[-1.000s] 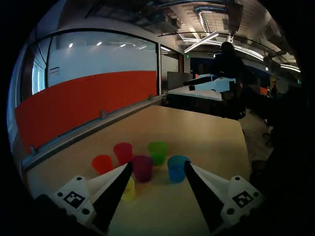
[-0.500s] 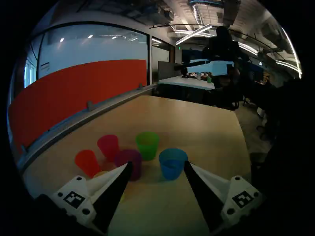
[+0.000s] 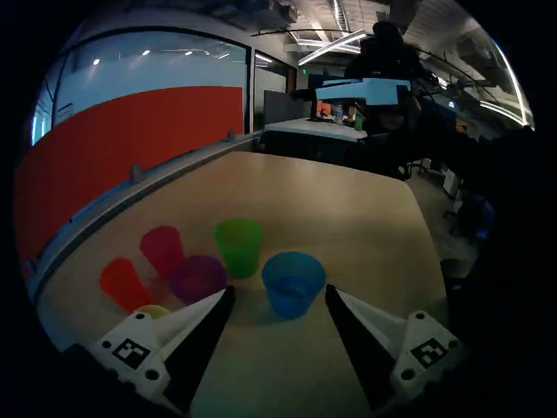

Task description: Pour water

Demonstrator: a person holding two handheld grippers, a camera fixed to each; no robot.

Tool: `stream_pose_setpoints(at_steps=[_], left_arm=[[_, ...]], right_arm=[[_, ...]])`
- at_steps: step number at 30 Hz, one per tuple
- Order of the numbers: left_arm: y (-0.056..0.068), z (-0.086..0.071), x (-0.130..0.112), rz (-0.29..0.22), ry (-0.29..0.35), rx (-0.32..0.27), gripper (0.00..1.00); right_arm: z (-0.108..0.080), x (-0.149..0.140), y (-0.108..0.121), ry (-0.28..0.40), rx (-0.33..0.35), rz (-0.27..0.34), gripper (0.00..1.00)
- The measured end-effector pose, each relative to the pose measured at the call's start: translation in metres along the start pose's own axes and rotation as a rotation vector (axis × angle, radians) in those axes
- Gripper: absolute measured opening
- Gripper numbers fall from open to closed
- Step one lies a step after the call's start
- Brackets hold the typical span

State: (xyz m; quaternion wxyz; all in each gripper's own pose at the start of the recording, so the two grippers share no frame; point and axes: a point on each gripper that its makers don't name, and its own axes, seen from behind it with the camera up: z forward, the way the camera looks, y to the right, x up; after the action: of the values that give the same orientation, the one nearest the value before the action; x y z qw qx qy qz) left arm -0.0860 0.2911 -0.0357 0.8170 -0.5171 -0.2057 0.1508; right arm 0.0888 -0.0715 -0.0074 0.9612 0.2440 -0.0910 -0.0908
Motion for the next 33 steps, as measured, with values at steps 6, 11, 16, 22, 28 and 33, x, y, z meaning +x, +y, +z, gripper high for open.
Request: stream_pose_setpoints(at_steps=[6, 11, 16, 22, 28, 33], left_arm=[[0.005, 0.018, -0.009, 0.007, -0.025, -0.023, 0.97], [0.008, 0.033, -0.014, 0.014, -0.042, -0.036, 0.97], [0.012, 0.045, -0.018, 0.014, -0.056, -0.052, 0.97], [0.016, 0.058, -0.020, 0.020, -0.066, -0.060, 0.97], [0.021, 0.069, -0.019, 0.027, -0.073, -0.072, 0.97], [0.020, 0.075, -0.017, 0.035, -0.076, -0.068, 0.97]], right_arm=[[0.003, -0.002, 0.001, -0.004, 0.003, 0.005, 0.99], [0.005, -0.004, 0.003, -0.009, 0.002, 0.008, 0.99], [0.006, -0.008, 0.006, -0.014, -0.001, 0.010, 0.99], [0.007, -0.010, 0.009, -0.015, -0.003, 0.014, 0.99], [0.008, -0.012, 0.009, -0.018, -0.002, 0.014, 0.99], [0.009, -0.014, 0.010, -0.019, -0.002, 0.015, 0.99]])
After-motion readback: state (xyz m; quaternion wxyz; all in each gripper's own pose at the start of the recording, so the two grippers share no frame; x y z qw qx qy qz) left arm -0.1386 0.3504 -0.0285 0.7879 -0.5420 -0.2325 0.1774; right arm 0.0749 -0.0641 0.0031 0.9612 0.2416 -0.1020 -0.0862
